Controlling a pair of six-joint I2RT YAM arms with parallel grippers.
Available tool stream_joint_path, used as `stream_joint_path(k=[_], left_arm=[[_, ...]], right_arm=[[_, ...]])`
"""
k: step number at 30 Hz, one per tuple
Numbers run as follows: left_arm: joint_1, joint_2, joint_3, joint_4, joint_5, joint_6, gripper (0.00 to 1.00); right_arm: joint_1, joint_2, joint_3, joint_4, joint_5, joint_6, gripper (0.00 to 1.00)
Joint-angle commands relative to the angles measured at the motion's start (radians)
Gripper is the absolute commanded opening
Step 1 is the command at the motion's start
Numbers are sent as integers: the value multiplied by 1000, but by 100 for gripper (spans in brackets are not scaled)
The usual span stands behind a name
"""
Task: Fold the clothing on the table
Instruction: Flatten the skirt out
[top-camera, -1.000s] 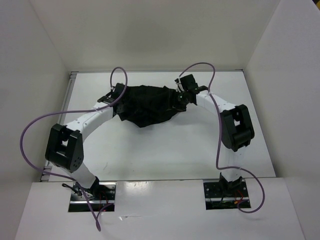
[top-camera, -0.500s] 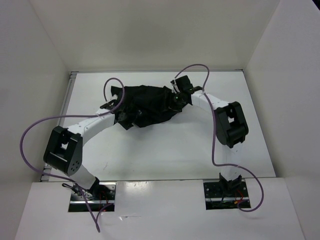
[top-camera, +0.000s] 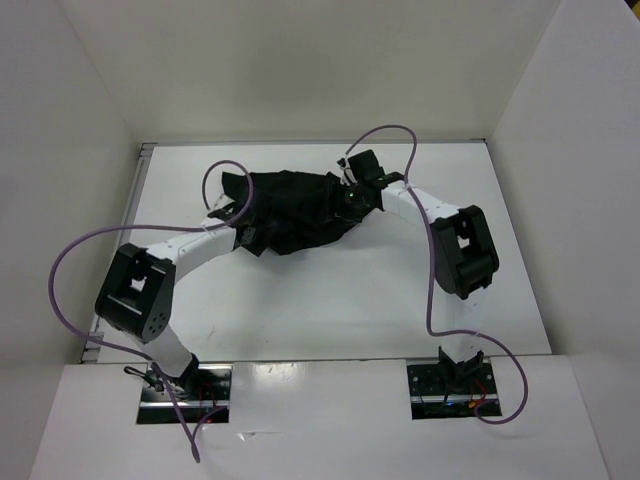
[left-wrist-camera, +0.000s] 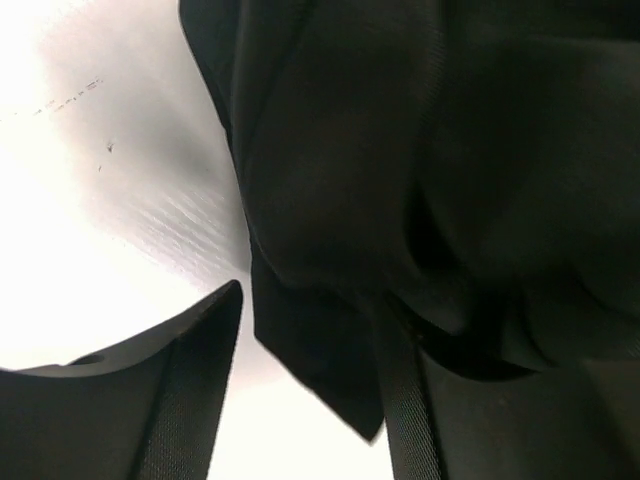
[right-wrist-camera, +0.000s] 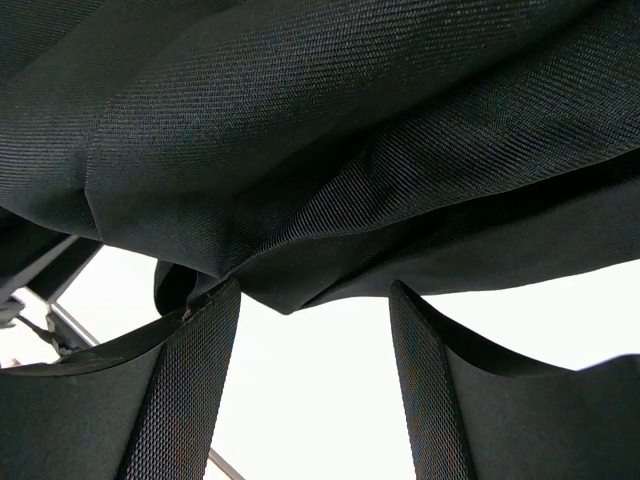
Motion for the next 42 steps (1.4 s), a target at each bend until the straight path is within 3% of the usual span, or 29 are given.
stream_joint_path(k=[1,4,8,9,11,19,23,27,31,36,42], left_arm=[[-3,52,34,29,-32,-19,61],[-3,100,45,53,-44,-19,57],[-3,157,85,89,-70,-19,27],[6,157,98,89,-70,-3,11],[6,148,152,98,-70,47,0],[-3,-79,192,133,6,216,0],[-3,-162,165,101,37,254,0],[-3,-252,109,101,112,293,0],[-3,-302,53,89,181,322,0],[-3,-323,-18,64,224,333,0],[-3,-333,-39,73,250,333,0]], right_arm=[[14,-64,-3,24,10,-19,67],[14,-73,-13,24,10,-19,67],[14,-82,-23,24,10,-19,67],[14,-82,-23,24,10,-19,67],[14,-82,-43,14,19,-19,67],[53,-113,-129,14,40,10,67],[53,-35,-18,14,86,10,67],[37,47,81,24,195,10,56],[4,99,141,53,145,10,54],[-5,110,139,107,39,1,66],[36,145,119,118,-1,10,66]])
